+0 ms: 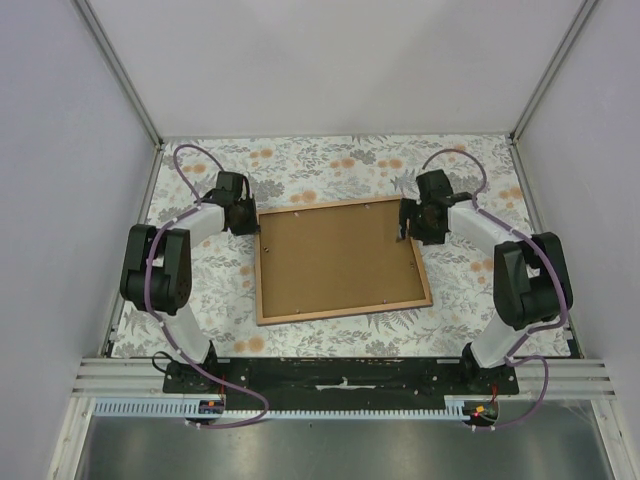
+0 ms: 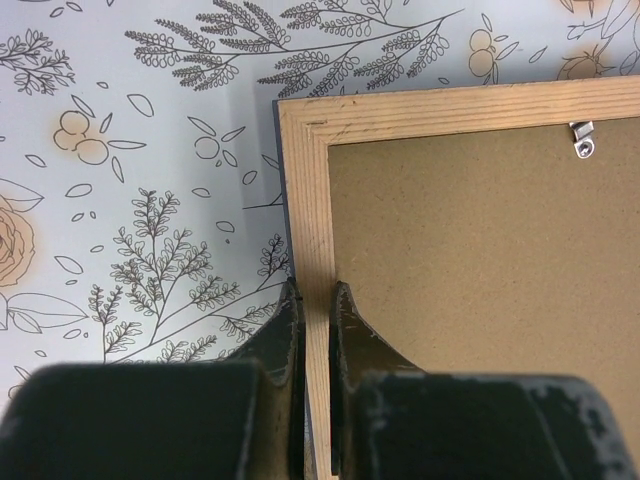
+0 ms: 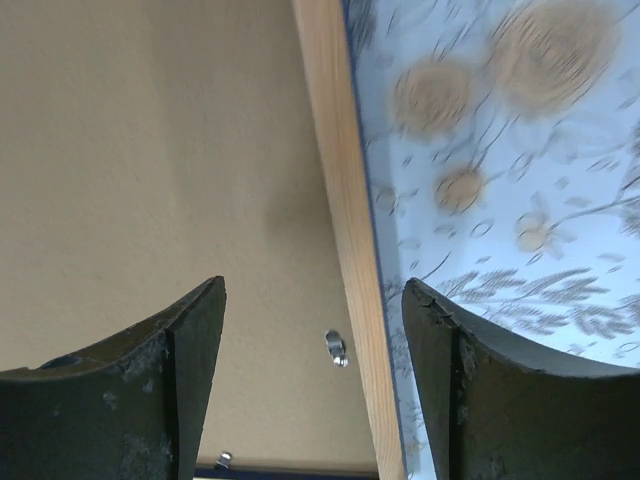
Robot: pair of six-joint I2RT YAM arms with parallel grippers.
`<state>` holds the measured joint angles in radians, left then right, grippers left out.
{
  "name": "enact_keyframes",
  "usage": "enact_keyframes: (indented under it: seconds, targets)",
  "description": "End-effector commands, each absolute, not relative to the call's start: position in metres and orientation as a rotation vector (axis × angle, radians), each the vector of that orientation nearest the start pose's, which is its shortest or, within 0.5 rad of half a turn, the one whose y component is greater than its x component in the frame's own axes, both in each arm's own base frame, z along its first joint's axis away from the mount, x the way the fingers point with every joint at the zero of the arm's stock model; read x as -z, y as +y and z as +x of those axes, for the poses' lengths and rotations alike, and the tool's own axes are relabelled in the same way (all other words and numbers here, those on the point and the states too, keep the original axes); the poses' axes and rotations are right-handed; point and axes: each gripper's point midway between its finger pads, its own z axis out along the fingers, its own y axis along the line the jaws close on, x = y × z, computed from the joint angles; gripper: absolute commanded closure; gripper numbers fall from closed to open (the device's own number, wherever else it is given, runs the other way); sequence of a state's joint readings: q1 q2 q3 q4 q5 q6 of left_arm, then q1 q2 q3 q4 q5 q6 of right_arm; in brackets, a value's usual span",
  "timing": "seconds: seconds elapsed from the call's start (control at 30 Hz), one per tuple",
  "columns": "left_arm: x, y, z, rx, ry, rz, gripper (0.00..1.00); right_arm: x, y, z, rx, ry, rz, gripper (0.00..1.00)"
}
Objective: Put the photo into the frame
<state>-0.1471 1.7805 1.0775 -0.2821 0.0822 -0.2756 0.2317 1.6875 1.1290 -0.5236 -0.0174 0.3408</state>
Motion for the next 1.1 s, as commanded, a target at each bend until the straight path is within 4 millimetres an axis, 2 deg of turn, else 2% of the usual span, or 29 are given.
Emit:
enact_keyframes:
  seconds: [0.0, 0.17, 0.5, 0.8, 1.07]
  targets:
    - [-0.032, -0.074, 0.409, 0.178, 2.556, -0.046, 0.98, -0.047, 0.101, 0.330, -0.147, 2.703, 0.098, 0.24]
    - [-0.030, -0.074, 0.412, 0.176, 2.561, -0.057, 0.98, -0.036, 0.093, 0.312, -0.098, 2.721, 0.123, 0.26]
    - [-0.029, -0.073, 0.412, 0.177, 2.565, -0.065, 0.98, -0.034, 0.093, 0.307, -0.109, 2.718, 0.132, 0.38]
    - [-0.028, -0.073, 0.411, 0.177, 2.567, -0.073, 0.98, -0.029, 0.092, 0.306, -0.105, 2.727, 0.136, 0.43]
    - [-0.027, -0.071, 0.411, 0.180, 2.568, -0.090, 0.98, -0.027, 0.094, 0.306, -0.111, 2.731, 0.137, 0.60]
